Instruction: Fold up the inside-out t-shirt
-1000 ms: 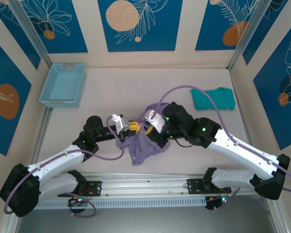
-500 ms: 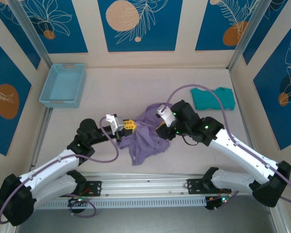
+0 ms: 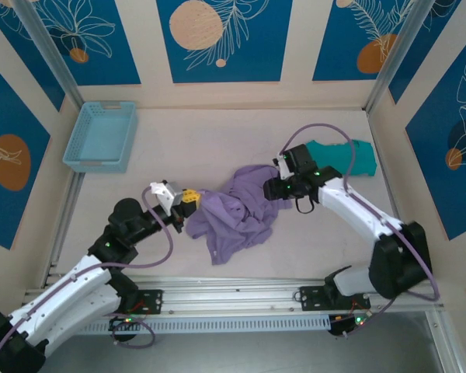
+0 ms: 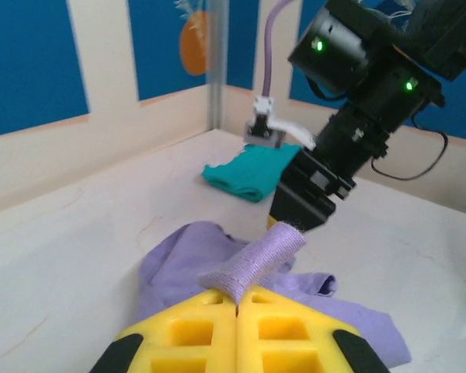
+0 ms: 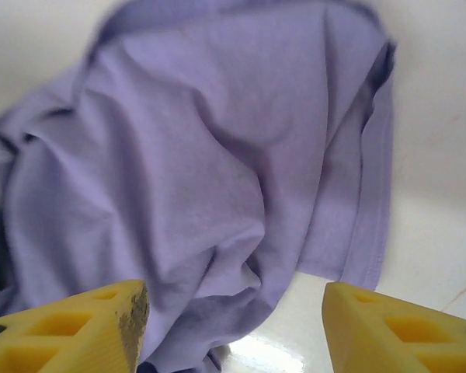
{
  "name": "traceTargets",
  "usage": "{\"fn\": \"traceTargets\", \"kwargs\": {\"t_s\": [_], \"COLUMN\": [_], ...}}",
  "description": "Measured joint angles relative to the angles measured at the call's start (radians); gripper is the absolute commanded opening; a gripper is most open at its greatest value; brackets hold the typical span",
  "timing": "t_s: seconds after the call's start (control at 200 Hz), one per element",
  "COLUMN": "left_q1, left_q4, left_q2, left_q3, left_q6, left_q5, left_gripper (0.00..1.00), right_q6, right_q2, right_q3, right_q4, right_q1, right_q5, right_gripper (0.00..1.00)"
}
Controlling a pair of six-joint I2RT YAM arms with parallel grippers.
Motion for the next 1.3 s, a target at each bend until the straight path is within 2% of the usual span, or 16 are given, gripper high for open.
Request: {"fn": "traceTargets", "kwargs": {"t_s": [0.145,0.245,0.305,0.435,0.54,0.615,0.72,0.97,1.115,1.3], "left_q1": [0.000,0.000,0.000,0.000,0.007,0.016,0.033,0.112,0.171,0.267], "left_q4": [-0.062,-0.084,-0.092,-0.100,-0.072,-0.043,-0.006,-0.021,-0.078,-0.203], "left_q2": [-0.016,-0.016,-0.016,-0.042,-0.080,-0.103,-0.119,-0.088,-0.025,0.071], "left_q3": [0.005,0.007,0.011,0.012,0.008,0.004,0.005,0.142,0.298,0.538], "left_q6": [-0.012,-0.014,-0.014,-0.015,-0.017,-0.023,-0.030,-0.040,-0.037,-0.041], "left_q5": [-0.071,-0.096,-0.105,-0.110,-0.076,-0.030,0.031,0.091,0.068,-0.064], "left_gripper": [0.00,0.00,0.00,0.00,0.00,0.00,0.00,0.00,0.00,0.00], "right_q6": [0.021,0.031,0.033,0.028,0.024,0.014,0.013,0.043,0.073,0.114], "right_q2": [0.128,0.224,0.280,0.337,0.324,0.274,0.126,-0.275,-0.399,-0.480], "right_q3": [0.006,0.040,0.062,0.076,0.076,0.072,0.068,0.071,0.072,0.062], "right_q4": [0.039,0.051,0.058,0.060,0.058,0.056,0.055,0.091,0.098,0.103], "right_q1": [0.028,0.047,0.054,0.058,0.050,0.037,-0.005,-0.190,-0.285,-0.373], "right_q5": [-0.011,-0.015,-0.010,0.006,0.015,0.014,-0.019,-0.173,-0.216,-0.232], "right_gripper": [0.64,0.58,0.47,0.13,0.00,0.00,0.00,0.00,0.00,0.00]}}
